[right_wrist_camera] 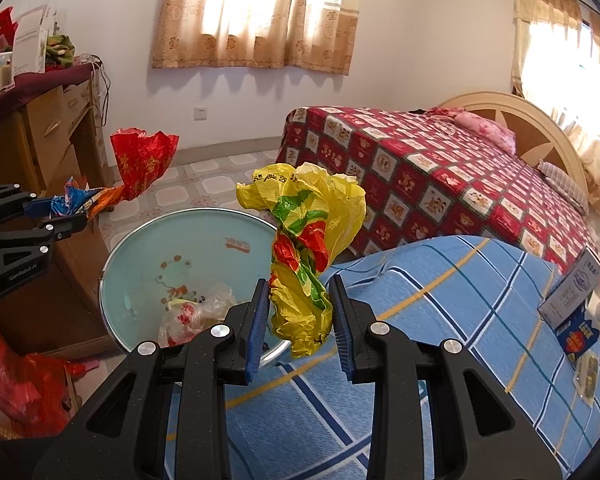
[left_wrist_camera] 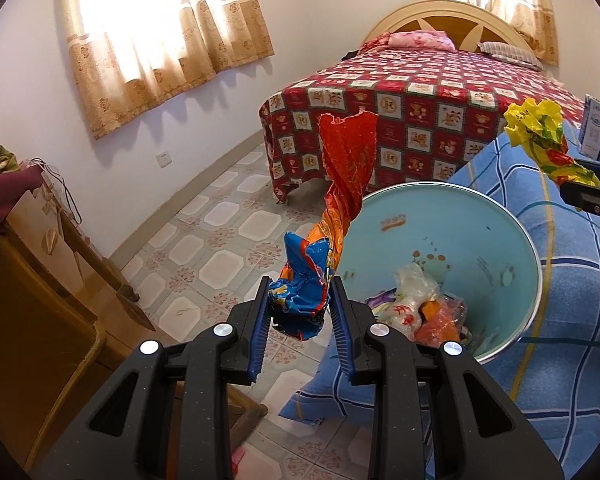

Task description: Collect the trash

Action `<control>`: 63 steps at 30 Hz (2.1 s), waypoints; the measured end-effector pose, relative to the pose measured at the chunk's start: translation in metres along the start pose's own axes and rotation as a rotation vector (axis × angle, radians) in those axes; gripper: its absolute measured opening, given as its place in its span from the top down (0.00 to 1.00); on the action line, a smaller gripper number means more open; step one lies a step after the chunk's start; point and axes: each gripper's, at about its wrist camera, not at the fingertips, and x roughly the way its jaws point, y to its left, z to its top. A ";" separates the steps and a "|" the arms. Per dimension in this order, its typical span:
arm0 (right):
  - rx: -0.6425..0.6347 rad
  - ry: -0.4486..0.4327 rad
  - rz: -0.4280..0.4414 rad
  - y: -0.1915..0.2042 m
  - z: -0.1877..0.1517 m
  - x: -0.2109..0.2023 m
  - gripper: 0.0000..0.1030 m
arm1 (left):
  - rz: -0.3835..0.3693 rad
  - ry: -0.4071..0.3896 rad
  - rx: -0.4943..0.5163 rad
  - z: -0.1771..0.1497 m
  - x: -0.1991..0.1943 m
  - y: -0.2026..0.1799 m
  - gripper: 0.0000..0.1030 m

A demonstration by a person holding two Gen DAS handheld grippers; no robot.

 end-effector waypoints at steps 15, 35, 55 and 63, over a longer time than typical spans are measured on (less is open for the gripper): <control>-0.017 -0.002 0.010 0.010 0.005 0.003 0.70 | -0.012 -0.003 0.003 0.003 0.000 -0.003 0.72; 0.090 -0.081 -0.062 -0.028 -0.013 -0.041 0.27 | -0.105 -0.149 -0.004 0.018 -0.043 -0.035 0.25; 0.171 -0.183 -0.150 -0.056 -0.035 -0.118 0.21 | -0.158 -0.275 0.019 0.026 -0.105 -0.060 0.10; 0.175 -0.183 -0.160 -0.056 -0.036 -0.123 0.21 | -0.159 -0.280 0.016 0.026 -0.106 -0.060 0.08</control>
